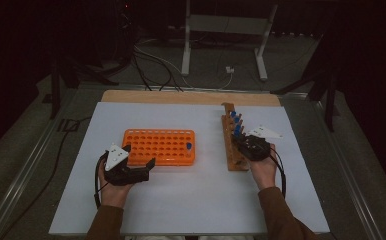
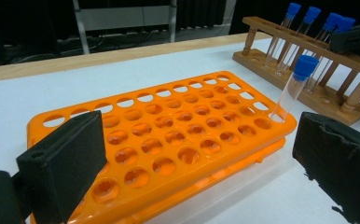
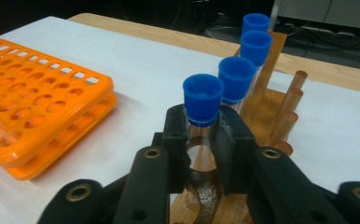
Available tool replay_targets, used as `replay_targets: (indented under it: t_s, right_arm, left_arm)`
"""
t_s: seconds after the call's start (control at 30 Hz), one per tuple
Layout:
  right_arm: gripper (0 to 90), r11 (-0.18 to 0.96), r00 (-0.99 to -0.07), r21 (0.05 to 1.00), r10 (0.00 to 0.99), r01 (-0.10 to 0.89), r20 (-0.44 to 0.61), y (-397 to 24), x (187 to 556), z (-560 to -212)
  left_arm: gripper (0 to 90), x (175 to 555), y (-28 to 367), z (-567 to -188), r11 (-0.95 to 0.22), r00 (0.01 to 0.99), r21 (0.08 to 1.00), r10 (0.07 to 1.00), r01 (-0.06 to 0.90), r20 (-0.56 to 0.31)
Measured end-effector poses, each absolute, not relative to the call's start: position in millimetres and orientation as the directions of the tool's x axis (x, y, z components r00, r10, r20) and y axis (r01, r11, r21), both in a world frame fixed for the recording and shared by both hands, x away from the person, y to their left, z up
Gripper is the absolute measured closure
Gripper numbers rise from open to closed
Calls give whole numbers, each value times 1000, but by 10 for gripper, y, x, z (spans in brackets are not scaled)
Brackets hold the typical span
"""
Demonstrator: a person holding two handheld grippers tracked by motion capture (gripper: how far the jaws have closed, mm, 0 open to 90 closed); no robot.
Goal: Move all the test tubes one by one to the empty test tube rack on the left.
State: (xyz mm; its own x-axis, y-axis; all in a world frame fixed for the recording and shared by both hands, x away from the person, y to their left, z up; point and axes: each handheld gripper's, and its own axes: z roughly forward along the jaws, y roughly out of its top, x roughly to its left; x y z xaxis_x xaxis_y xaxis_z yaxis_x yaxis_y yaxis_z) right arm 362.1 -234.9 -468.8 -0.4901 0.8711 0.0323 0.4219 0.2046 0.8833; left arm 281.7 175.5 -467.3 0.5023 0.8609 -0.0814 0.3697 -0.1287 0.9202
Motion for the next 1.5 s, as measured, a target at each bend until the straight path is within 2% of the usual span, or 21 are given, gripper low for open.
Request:
replay_targets:
  t_s: [0.47, 1.5]
  right_arm:
    - [775, 201, -500, 895, 866, 397, 27, -2401, 3564, -4575]
    - [775, 192, -530, 934, 848, 300, -3, -2454, 3398, -4076]
  left_arm:
    - [27, 2819, 1738, -4683, -137, 504, 919, 861, 371, -75]
    - [14, 2821, 1686, -4683, -142, 504, 916, 861, 375, -73]
